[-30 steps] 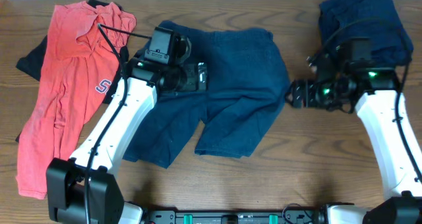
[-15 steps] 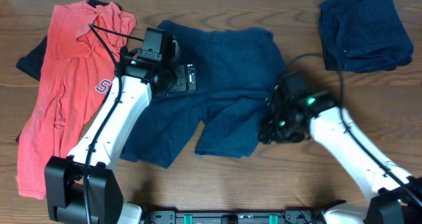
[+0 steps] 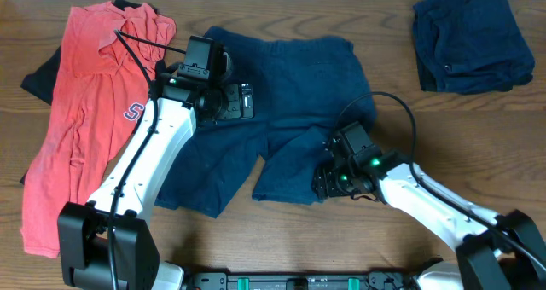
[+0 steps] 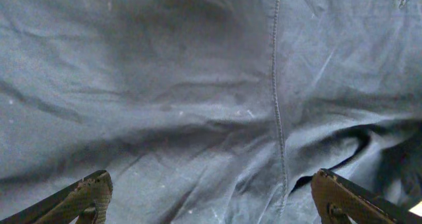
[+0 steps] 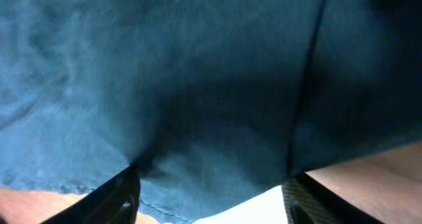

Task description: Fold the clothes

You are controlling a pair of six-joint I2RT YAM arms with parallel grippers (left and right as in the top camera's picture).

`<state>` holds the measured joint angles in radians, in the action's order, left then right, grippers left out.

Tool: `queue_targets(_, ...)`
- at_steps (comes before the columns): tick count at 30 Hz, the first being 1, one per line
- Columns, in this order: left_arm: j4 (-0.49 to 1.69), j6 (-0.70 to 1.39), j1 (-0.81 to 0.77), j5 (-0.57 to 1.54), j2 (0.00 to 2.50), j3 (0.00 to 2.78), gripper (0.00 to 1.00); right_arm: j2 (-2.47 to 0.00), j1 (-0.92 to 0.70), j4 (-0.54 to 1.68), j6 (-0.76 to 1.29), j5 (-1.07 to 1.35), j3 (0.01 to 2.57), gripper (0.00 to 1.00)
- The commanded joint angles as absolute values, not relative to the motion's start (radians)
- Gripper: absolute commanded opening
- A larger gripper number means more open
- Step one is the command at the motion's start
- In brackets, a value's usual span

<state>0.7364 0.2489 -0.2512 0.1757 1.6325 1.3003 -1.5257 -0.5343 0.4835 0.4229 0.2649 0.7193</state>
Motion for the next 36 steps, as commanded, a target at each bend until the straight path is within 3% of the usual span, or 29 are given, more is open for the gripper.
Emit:
queue_targets(1,0.744,0.233,-0.247,0.163,1.644,1.295,0.98,-1.581,-0.549,0.480,0.458,0.263,0.709,0.50)
queue_targets(4,0.744,0.233,-0.247,0.163,1.644,1.295,0.98,-1.592,-0.543,0.503,0.470,0.256,0.710,0.15)
queue_targets(6,0.744,0.233,-0.247,0.163,1.644,1.295,0.98,-1.574,-0.528,0.539,0.474,0.230,0.716,0.07)
queue_targets(11,0.743,0.233,-0.247,0.163,1.644,1.295,0.98,-1.472,-0.465,0.718,0.451,0.137,0.756,0.01)
queue_targets(22,0.743,0.233,-0.247,0.163,1.644,1.295,0.98,-1.273,-0.373,1.093,0.294,0.075,0.991,0.01)
queue_targets(32,0.743,0.233,-0.247,0.163,1.644,1.295,0.98,-1.336,-0.506,1.035,0.271,0.189,1.050,0.01)
queue_targets(33,0.743,0.233,-0.247,0.163,1.645,1.295,0.98,-1.357,-0.537,1.023,0.270,0.187,1.050,0.08)
queue_targets(36,0.741,0.233,-0.247,0.163,1.644,1.295,0.98,-1.415,-0.612,1.007,0.245,0.187,1.050,0.66)
